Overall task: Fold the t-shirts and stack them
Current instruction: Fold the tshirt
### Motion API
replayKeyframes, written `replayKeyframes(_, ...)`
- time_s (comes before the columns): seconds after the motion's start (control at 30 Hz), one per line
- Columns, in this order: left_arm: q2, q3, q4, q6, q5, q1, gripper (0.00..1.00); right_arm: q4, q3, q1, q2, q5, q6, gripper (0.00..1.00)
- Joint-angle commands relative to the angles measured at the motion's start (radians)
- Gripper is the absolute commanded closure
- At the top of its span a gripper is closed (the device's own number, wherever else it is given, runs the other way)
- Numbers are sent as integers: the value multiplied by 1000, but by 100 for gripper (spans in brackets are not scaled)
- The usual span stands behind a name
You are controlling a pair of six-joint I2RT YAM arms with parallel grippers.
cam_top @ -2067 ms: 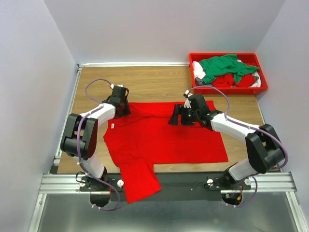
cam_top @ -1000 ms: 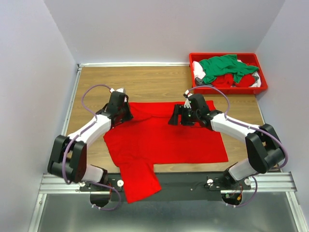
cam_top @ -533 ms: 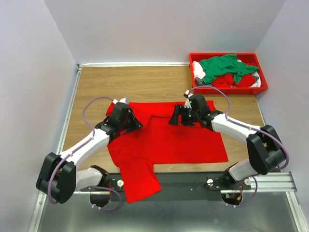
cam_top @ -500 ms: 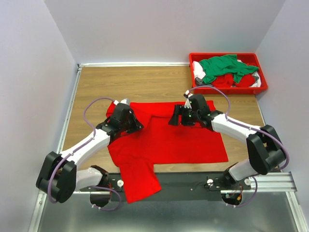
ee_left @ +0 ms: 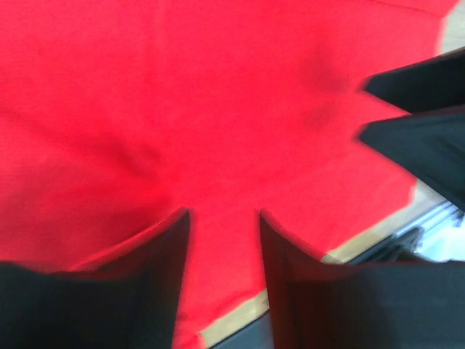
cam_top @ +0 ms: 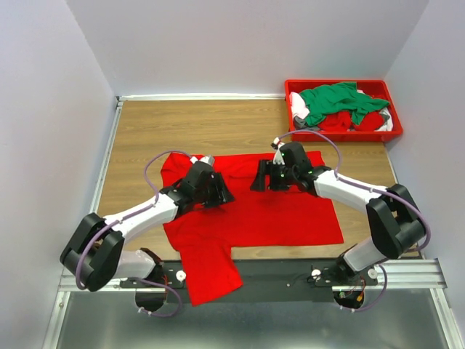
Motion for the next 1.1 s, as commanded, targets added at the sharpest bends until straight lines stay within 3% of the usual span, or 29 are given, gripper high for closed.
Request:
replayKeyframes(0.0,-52,12,3,5,-10,-7,42,-4,58,38,53,-46,25,16)
replayKeyframes(0.17,-142,-14,-127,-4,-147,49,41,50,74,71,91,-83,109,18)
replayKeyframes(0.37,-250,-118,-185,29,-141,276,42,169,77,117,159,-155,192,21)
replayKeyframes(0.5,-252,-157,-186,36,-164,336,42,202,100,148,200,-172,206,22)
replayKeyframes(0.6,-229,-169,-171,54,-175,363,42,208,106,159,217,-177,208,22)
replayKeyframes(0.63,-209,-171,-163,59,-170,364,37,209,106,162,220,-178,206,22)
replayKeyframes(0.83,-120,-163,-116,95,-153,366,36,215,92,163,217,-172,203,22)
replayKeyframes(1.07,-66,-131,-83,111,-130,366,45,220,81,163,211,-164,202,22)
